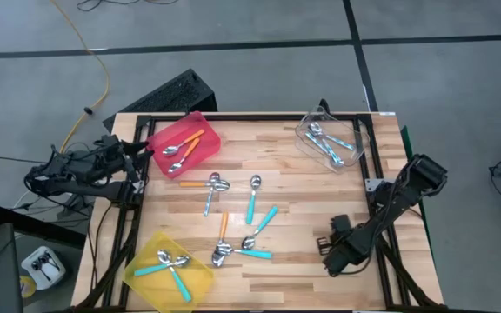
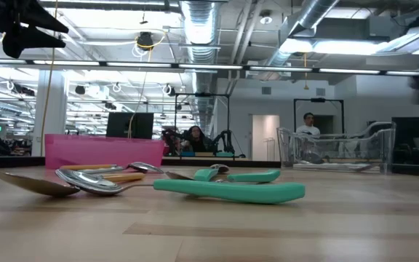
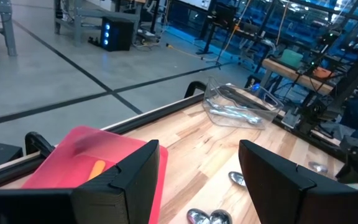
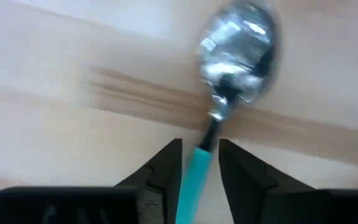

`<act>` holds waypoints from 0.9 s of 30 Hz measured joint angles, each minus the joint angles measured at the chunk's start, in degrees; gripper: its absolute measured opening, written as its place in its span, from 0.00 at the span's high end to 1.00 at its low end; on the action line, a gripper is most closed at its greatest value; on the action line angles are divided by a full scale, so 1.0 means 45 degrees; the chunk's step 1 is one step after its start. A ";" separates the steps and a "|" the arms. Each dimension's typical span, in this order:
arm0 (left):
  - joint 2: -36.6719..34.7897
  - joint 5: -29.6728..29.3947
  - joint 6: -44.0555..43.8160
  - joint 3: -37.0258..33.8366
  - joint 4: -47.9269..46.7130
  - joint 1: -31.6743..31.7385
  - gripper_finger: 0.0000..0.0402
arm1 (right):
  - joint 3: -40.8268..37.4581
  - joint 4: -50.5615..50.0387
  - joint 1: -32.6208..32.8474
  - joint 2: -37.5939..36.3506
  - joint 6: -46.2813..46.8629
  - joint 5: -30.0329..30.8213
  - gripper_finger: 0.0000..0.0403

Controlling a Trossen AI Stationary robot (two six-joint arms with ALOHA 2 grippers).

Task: Sort silverware by color (type)
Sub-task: Put the light blue spoon into the yellow bin

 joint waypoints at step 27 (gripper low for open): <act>0.0000 -0.0086 0.0000 0.0000 0.0000 -0.0001 0.49 | 0.3359 0.1705 -0.3509 -0.0047 -1.2527 -0.0758 0.72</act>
